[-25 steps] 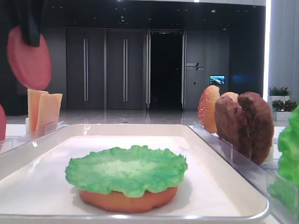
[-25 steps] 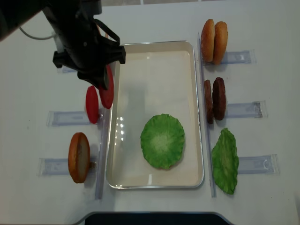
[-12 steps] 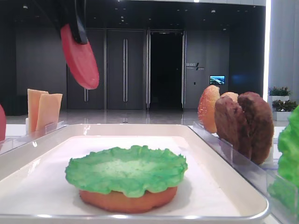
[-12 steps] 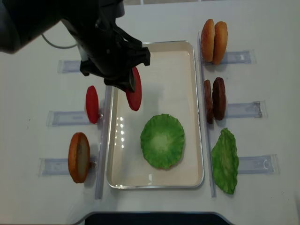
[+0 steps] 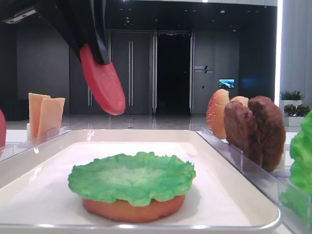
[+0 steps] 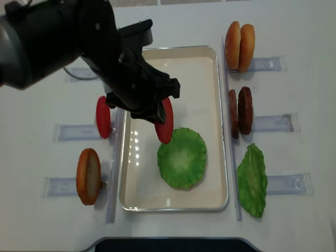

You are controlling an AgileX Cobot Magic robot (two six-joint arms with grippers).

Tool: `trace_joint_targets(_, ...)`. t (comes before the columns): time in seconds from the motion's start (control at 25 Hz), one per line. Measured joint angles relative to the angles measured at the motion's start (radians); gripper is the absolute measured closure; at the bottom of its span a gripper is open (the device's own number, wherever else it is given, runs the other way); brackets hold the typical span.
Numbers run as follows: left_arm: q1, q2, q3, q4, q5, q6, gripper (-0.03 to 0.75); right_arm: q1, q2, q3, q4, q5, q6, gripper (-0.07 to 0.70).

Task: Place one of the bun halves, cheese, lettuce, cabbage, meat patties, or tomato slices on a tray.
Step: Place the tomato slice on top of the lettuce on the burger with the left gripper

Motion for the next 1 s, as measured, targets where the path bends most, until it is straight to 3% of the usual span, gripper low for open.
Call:
trace_joint_targets(0.64,-0.029,-0.009,0.169,-0.334,-0.214,0.282,0.659,0.000,0.000,0.000,0.000,0.000,0.000,0.108)
trace_joint_targets(1.0,-0.029,0.026,0.199,-0.431,-0.241,0.371,0.659,0.000,0.000,0.000,0.000,0.000,0.000,0.108)
